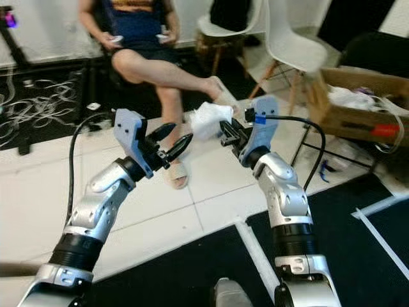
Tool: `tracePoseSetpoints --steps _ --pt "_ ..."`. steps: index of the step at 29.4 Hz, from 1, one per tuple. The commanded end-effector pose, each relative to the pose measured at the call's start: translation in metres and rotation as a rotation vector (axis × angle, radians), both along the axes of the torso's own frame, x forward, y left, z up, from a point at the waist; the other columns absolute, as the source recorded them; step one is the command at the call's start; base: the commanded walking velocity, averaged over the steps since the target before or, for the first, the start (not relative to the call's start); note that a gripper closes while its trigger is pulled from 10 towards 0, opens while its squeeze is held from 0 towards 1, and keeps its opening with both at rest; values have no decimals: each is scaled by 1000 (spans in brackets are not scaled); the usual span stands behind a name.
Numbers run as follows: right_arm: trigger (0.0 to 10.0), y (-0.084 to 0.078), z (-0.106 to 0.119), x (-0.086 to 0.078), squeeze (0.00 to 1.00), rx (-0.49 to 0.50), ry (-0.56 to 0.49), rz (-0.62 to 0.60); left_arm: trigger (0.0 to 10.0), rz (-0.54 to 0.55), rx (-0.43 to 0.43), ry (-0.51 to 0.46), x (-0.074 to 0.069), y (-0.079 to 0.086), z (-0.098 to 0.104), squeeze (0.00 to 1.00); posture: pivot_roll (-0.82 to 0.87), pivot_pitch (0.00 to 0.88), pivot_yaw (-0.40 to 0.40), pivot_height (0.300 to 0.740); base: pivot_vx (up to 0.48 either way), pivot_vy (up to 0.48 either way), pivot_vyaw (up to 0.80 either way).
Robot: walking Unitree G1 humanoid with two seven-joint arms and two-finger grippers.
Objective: Picking trash to rubbish bin
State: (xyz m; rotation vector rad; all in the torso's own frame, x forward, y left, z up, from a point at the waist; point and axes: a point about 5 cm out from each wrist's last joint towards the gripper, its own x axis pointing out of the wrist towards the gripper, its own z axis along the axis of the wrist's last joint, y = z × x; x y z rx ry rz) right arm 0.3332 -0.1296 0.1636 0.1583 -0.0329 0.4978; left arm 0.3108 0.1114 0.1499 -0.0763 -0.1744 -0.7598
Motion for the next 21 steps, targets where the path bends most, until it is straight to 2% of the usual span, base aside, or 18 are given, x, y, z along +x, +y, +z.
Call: tracePoseSetpoints --steps 1,16,21 --pt "10000 -3 -1 0 0 7 11 -7 10000 8 -6 2 -1 0 -1 0 -65 0 -13 740 0 0 -781" --pt "10000 -2 0 -1 0 7 -1 15 10000 27 -16 4 -2 3 -3 0 -63 0 -14 740 0 0 -783" --pt "10000 -1 -1 -6 0 -4 -19 67 10000 31 -1 1 -3 5 -6 0 -60 0 -13 740 0 0 -781"
